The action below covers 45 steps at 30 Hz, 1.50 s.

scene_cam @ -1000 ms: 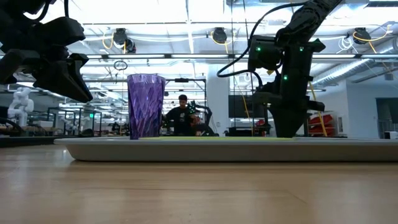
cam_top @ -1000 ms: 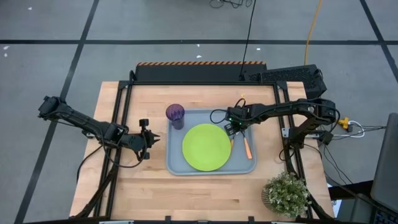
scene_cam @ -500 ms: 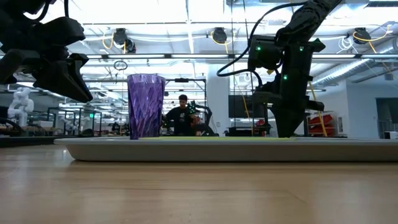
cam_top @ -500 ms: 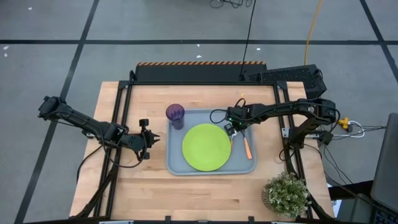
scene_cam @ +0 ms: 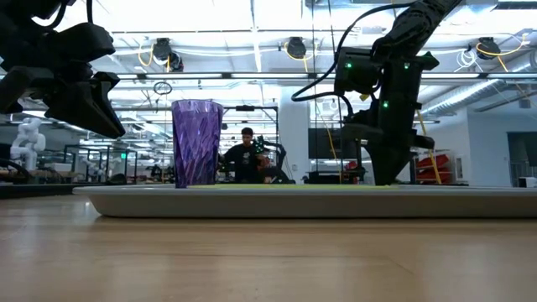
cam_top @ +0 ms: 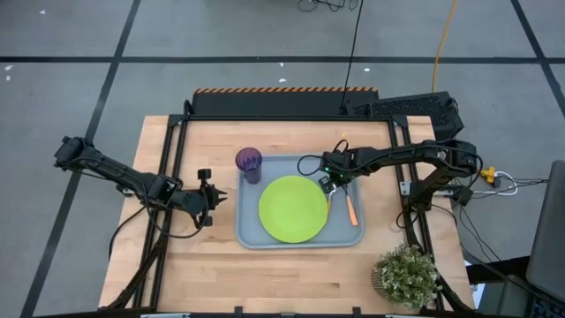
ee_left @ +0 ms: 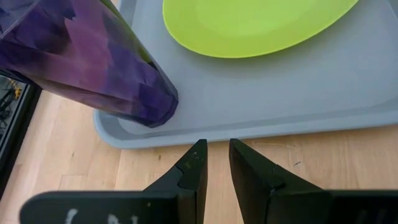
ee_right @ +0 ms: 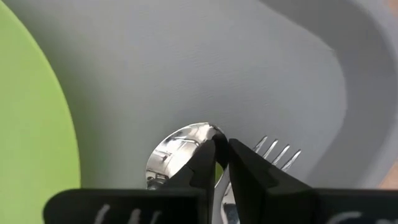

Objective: Pick and place plate/cup/fork/spoon on tray
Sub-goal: Adjust the yellow spoon on the gray serving tray

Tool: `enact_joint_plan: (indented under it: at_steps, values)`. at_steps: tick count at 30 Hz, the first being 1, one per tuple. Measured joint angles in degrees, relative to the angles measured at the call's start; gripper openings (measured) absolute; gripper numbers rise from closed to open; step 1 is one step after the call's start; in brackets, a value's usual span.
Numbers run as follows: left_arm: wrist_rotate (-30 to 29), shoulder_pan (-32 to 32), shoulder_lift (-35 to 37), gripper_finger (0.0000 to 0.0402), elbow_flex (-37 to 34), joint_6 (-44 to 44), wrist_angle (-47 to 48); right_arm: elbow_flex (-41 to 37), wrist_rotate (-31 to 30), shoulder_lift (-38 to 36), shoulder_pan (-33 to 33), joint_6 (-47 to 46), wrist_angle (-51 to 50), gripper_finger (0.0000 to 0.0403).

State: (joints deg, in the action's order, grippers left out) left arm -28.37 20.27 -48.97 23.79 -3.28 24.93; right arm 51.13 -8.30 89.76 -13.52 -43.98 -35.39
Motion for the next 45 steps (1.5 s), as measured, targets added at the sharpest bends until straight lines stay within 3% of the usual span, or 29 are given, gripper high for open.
enact_joint_plan:
  at_steps: [22,36,45]
  values:
    - [0.01,0.02,0.00,0.0072,0.00,0.01,0.00,0.00,-2.22,0.02,0.00,9.35,0.84,0.0029]
    - [0.01,0.00,0.00,0.0072,0.00,0.01,0.00,-0.04,-2.06,0.07,0.00,7.02,3.09,0.0030]
    - [0.01,0.00,0.00,0.0072,0.00,-0.01,0.02,-0.04,0.88,0.09,0.00,3.98,3.89,0.0066]
